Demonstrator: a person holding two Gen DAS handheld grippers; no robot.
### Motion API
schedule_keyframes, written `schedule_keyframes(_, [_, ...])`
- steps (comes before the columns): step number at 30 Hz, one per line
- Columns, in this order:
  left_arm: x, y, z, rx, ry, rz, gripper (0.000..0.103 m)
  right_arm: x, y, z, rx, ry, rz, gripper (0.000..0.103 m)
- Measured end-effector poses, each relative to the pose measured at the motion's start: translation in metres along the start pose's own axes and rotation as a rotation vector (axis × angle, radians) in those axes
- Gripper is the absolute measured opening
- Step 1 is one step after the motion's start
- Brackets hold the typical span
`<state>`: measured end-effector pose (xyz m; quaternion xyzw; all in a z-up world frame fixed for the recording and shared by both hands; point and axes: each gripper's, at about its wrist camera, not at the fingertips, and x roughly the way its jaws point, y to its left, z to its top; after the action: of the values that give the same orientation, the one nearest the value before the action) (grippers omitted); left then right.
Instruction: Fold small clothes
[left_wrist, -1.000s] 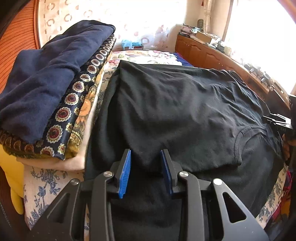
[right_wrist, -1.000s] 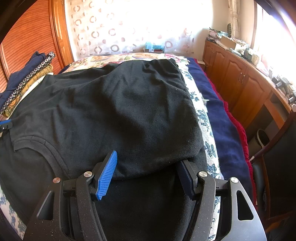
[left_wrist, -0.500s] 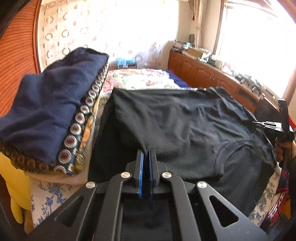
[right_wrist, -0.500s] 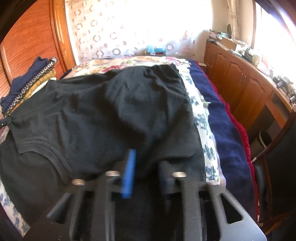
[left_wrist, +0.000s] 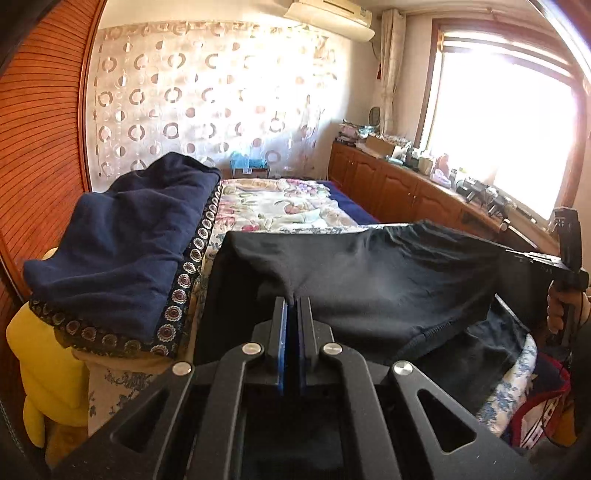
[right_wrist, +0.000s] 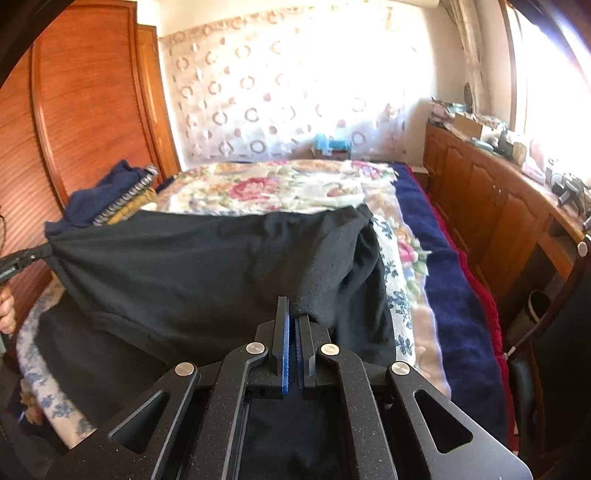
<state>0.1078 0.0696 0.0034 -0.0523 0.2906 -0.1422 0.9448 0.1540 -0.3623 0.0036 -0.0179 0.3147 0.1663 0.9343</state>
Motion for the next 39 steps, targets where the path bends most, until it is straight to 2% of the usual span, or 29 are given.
schedule_keyframes(5, [-0.026,0.003,-0.007,-0.015,-0.009,-0.018,0.001,-0.037,0.002,-0.007,0.005,-0.023,0.042,0.000])
schedule_keyframes(10, [-0.040,0.012,-0.024,-0.033,0.017,0.006,0.002,-0.062,0.003,-0.024,0.003,-0.006,0.052,0.000])
schedule_keyframes(17, [-0.013,0.019,-0.061,-0.040,0.137,0.058,0.003,-0.035,0.009,-0.066,-0.009,0.110,0.019,0.000])
schedule_keyframes(20, [-0.007,0.018,-0.070,-0.038,0.167,0.078,0.007,-0.025,0.010,-0.078,-0.015,0.140,-0.007,0.000])
schedule_keyframes(24, [-0.008,0.019,-0.076,-0.041,0.169,0.122,0.011,-0.026,0.014,-0.078,-0.030,0.136,-0.036,0.003])
schedule_keyframes(28, [-0.012,0.024,-0.077,-0.055,0.158,0.131,0.012,-0.032,0.020,-0.072,-0.051,0.112,-0.050,0.006])
schedule_keyframes(31, [-0.015,0.028,-0.078,-0.058,0.158,0.142,0.012,-0.038,0.025,-0.067,-0.074,0.091,-0.064,0.019])
schedule_keyframes(35, [-0.016,0.032,-0.081,-0.066,0.161,0.149,0.012,-0.044,0.032,-0.060,-0.095,0.068,-0.081,0.052])
schedule_keyframes(39, [-0.016,0.034,-0.083,-0.070,0.169,0.159,0.012,-0.049,0.035,-0.056,-0.112,0.061,-0.096,0.058])
